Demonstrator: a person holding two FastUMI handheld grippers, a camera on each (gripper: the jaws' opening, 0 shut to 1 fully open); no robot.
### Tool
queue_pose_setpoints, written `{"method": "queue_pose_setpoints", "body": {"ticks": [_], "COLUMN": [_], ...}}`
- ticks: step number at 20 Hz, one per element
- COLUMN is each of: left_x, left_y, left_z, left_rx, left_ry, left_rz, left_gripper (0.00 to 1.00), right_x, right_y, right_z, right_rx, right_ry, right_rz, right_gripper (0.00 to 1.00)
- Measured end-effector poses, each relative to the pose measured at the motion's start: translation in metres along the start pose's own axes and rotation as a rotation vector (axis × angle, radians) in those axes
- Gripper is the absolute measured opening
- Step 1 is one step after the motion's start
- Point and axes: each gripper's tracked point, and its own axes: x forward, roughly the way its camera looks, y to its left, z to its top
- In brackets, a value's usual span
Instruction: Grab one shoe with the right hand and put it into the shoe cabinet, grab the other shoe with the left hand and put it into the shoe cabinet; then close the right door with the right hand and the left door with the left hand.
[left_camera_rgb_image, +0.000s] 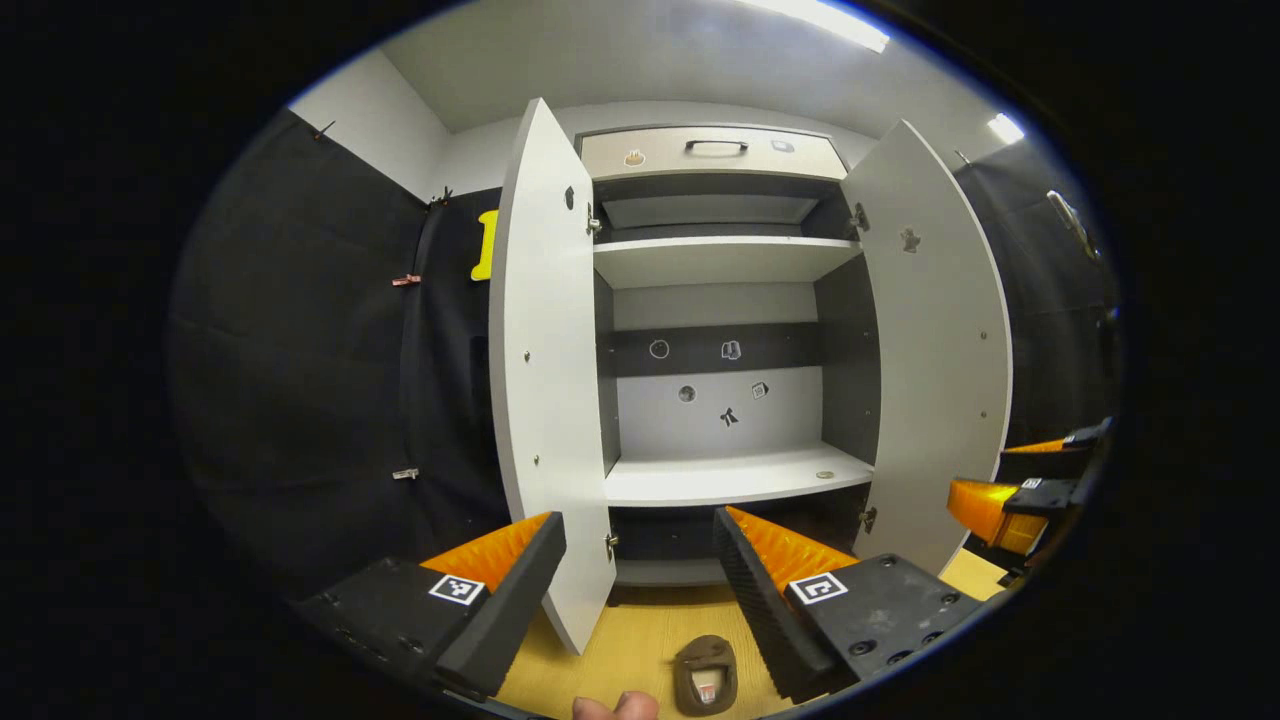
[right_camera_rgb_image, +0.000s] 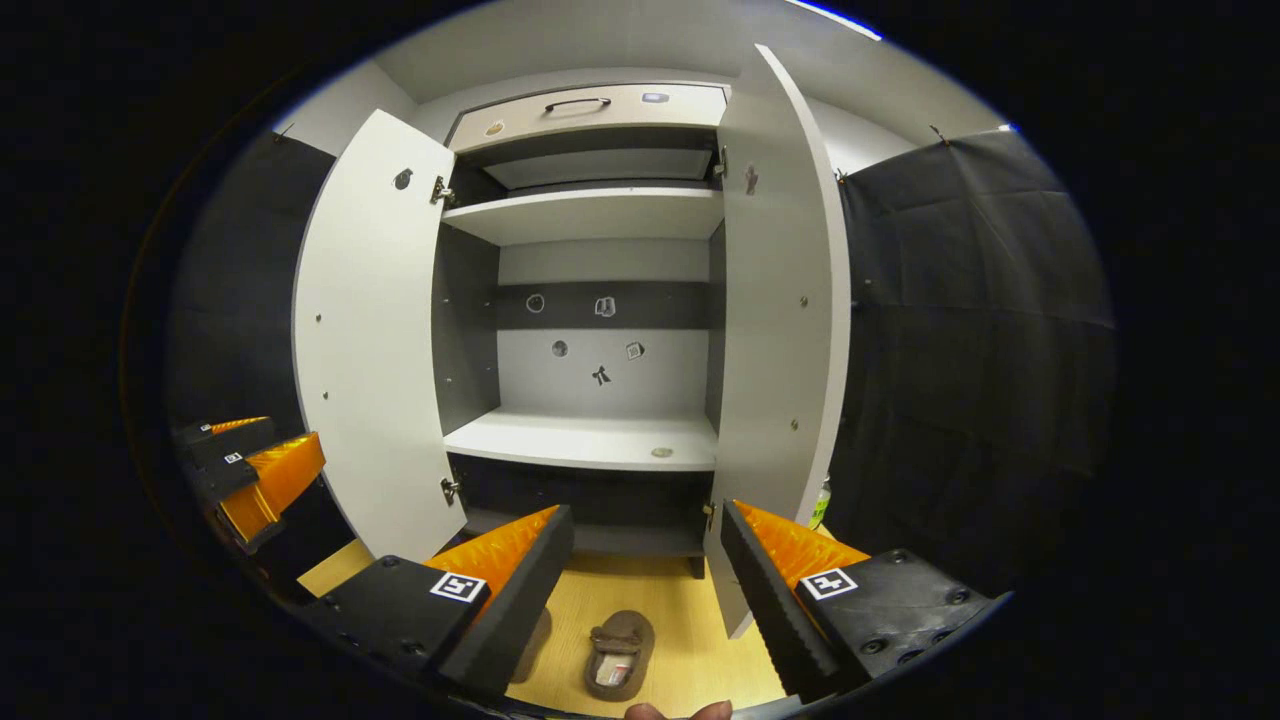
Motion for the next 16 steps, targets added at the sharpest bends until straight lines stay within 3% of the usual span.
{"method": "queue_pose_setpoints", "body": {"ticks": [9,16], "left_x": [0.002,0.008], "left_y": [0.007,0.007], "left_z": [-0.042,-0.077], "left_rx": [0.027,0.053], "left_ry": [0.071,0.145], "left_rz": [0.013,0.008], "left_gripper": [0.95,0.93], "right_x": [0.015,0.038], "right_y": [0.030,0.041], "right_z": [-0.150,-0.256], "right_rx": [0.054,0.115], "right_ry": [0.307,0.524], "right_rz": [0.088,0.098], "right_gripper": [0.99,0.99]}}
